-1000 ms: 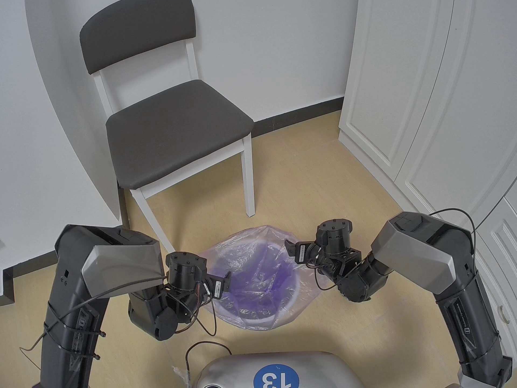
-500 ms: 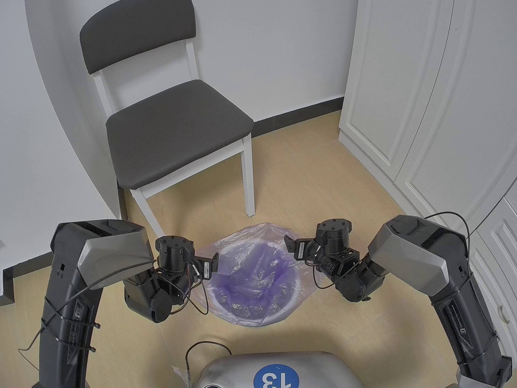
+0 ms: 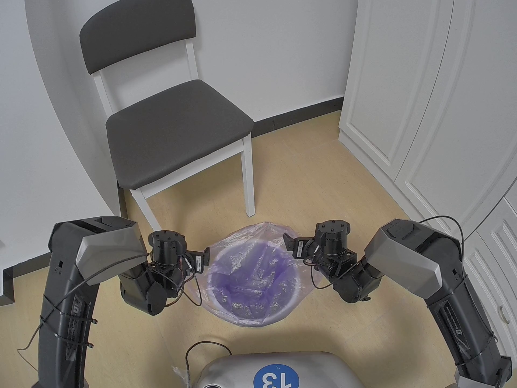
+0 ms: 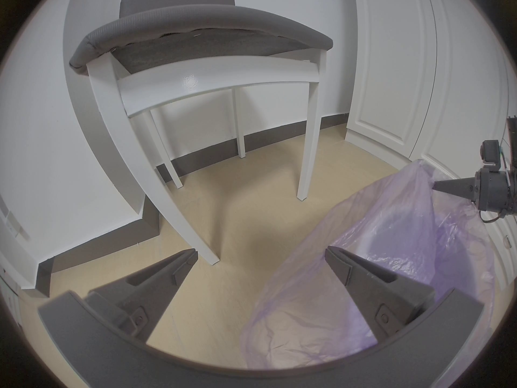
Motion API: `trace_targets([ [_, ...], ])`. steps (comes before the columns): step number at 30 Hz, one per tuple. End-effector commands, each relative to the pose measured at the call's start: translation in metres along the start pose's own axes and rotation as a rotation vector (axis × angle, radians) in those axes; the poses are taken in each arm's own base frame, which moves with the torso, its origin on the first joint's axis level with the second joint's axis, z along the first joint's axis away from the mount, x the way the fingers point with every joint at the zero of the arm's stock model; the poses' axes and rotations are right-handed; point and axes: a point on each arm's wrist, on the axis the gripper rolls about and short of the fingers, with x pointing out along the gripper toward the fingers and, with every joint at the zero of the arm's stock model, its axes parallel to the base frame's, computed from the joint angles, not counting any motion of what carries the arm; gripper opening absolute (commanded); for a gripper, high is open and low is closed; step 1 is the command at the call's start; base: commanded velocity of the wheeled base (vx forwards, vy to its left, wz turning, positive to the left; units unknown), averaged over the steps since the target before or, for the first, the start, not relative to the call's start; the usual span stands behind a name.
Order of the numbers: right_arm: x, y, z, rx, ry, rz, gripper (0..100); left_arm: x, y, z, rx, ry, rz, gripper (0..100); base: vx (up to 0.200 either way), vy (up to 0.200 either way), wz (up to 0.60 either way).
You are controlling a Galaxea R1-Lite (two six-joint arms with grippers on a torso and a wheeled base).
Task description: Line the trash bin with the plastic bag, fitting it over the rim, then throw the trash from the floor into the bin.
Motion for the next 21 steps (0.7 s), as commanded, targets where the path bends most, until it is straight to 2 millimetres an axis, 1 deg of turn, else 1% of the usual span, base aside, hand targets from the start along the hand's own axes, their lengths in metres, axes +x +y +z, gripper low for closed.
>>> trace_targets([
  [1, 0.003, -0.001, -0.002, 0.007, 0.0, -0.003, 100, 0.005, 0.001, -0.006, 0.001, 0.009, 0.006, 100, 0.0, 0.0, 0.0],
  [7, 0.008, 0.001, 0.001, 0.029, 0.011, -0.007, 100, 0.009, 0.004, -0.012, 0.001, 0.02, 0.014, 100, 0.0, 0.0, 0.0],
  [12, 0.013, 0.001, -0.002, 0.086, 0.119, -0.049, 100, 0.011, 0.005, -0.018, 0.001, 0.032, 0.016, 100, 0.0, 0.0, 0.0],
  [16, 0.017, 0.003, 0.003, 0.15, 0.2, -0.093, 100, 0.011, 0.005, -0.018, 0.001, 0.032, 0.016, 100, 0.0, 0.0, 0.0],
  [21, 0.018, 0.004, 0.004, 0.16, 0.23, -0.109, 100, 0.01, 0.005, -0.022, 0.005, 0.045, 0.016, 100, 0.0, 0.0, 0.0],
])
